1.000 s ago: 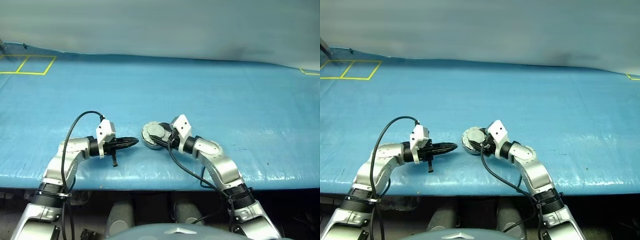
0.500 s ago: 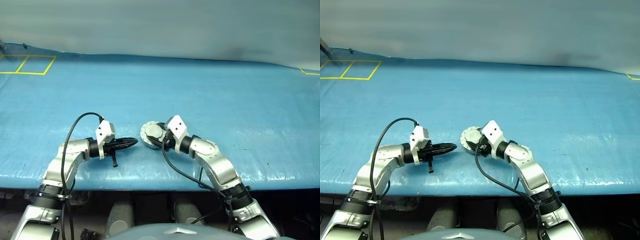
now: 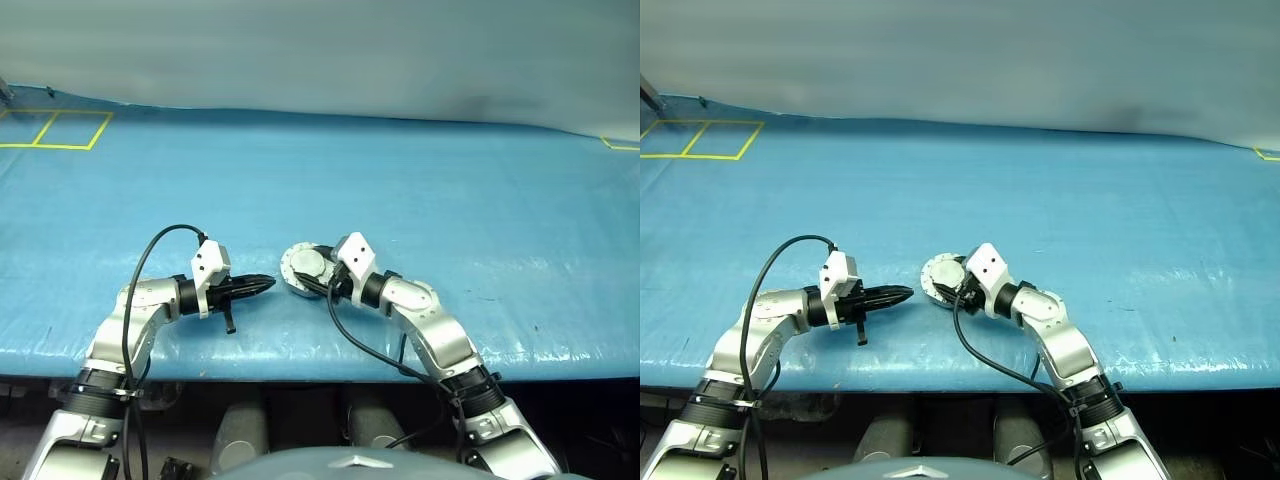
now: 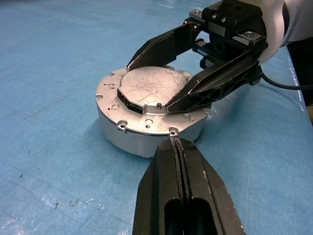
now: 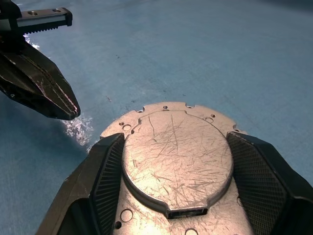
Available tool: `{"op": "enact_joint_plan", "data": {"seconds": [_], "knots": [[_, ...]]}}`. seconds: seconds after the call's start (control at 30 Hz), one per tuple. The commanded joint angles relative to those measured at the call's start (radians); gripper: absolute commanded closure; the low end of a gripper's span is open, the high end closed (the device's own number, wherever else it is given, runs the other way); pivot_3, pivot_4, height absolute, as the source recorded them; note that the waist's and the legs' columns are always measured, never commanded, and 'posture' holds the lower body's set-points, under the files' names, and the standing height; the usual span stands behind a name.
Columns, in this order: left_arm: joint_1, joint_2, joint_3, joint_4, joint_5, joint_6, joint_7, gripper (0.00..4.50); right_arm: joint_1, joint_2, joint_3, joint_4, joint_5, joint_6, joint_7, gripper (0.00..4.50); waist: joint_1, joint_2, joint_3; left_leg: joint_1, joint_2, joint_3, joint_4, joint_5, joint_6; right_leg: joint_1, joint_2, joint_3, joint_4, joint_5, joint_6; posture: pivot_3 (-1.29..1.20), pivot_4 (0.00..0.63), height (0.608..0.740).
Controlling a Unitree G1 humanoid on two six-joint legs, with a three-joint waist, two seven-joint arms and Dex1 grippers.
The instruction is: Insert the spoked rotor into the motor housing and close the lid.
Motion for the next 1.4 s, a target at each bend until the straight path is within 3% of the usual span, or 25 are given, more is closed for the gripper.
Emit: {"op": "enact_joint_plan", "data": {"seconds": [0.03, 0.87, 1.17, 1.4], "knots": [[-0.009, -0.001, 0.010, -0.034, -0.014, -0.005, -0.004, 4.50, -0.004, -0.004, -0.018, 0.019, 0.008, 0.020, 0.006, 1.51, 0.000, 0.000, 0.000, 0.000, 0.000, 0.000, 0.000, 0.000, 0.000, 0.000, 0.000, 0.000, 0.000, 0.000, 0.000, 0.00, 0.150, 0.740], [0.004, -0.004, 0.011, -0.048, -0.020, 0.007, 0.006, 4.50, -0.027, -0.019, 0.007, 0.101, -0.054, -0.045, 0.013, 1.51, -0.001, 0.000, 0.000, 0.002, 0.000, 0.000, 0.000, 0.000, 0.000, 0.001, 0.000, 0.000, 0.000, 0.000, 0.000, 0.00, 0.150, 0.740], [-0.067, -0.070, 0.034, -0.029, -0.081, 0.106, 0.070, 4.50, -0.019, -0.026, 0.012, 0.094, -0.057, -0.024, 0.023, 1.51, 0.000, -0.001, -0.001, 0.002, 0.000, 0.000, 0.000, 0.001, 0.000, 0.002, 0.000, 0.000, 0.001, 0.000, 0.000, 0.00, 0.150, 0.740], [-0.148, -0.111, -0.020, 0.064, -0.019, 0.091, 0.072, 4.50, -0.019, -0.029, 0.006, 0.064, -0.056, -0.018, 0.016, 1.51, 0.000, 0.000, -0.001, 0.002, 0.000, 0.000, 0.000, 0.001, 0.000, 0.002, 0.000, 0.000, 0.000, 0.000, 0.000, 0.00, 0.150, 0.740]]}}
